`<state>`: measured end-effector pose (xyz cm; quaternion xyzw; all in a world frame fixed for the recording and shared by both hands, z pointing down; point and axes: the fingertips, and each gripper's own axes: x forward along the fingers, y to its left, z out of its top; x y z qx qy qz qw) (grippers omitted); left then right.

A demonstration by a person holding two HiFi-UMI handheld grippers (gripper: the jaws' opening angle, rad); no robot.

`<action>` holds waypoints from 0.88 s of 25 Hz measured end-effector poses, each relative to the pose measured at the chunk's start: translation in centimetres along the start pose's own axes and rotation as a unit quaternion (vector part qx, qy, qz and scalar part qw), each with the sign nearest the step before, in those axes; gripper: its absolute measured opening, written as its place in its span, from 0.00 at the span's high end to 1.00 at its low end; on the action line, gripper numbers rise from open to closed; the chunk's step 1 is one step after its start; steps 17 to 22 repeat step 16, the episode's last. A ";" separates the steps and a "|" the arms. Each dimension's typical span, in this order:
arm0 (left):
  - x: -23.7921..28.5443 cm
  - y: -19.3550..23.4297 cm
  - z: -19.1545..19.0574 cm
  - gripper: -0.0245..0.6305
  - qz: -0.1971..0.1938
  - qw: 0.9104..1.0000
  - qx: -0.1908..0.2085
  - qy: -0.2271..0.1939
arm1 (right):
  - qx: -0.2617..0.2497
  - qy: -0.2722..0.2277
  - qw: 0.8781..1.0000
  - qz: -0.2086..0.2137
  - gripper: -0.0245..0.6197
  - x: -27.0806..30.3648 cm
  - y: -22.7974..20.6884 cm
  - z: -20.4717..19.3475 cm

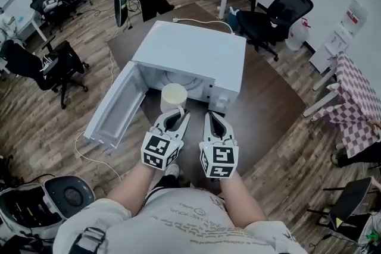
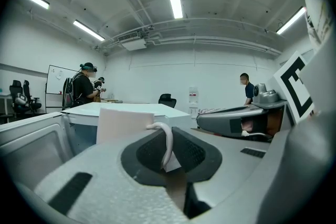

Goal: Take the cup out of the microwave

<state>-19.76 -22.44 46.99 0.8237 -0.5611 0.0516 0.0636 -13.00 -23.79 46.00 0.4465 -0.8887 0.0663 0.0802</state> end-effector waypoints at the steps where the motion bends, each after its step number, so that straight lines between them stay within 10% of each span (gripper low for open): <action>1: 0.0 0.1 0.1 0.90 0.001 1.000 -0.001 -0.002 | 0.001 -0.001 1.000 0.001 0.95 0.0 0.0 0.0; 22: 0.3 0.8 -0.1 0.89 -0.004 1.000 0.003 0.004 | -0.003 0.004 1.000 -0.008 0.95 0.3 0.2 -0.1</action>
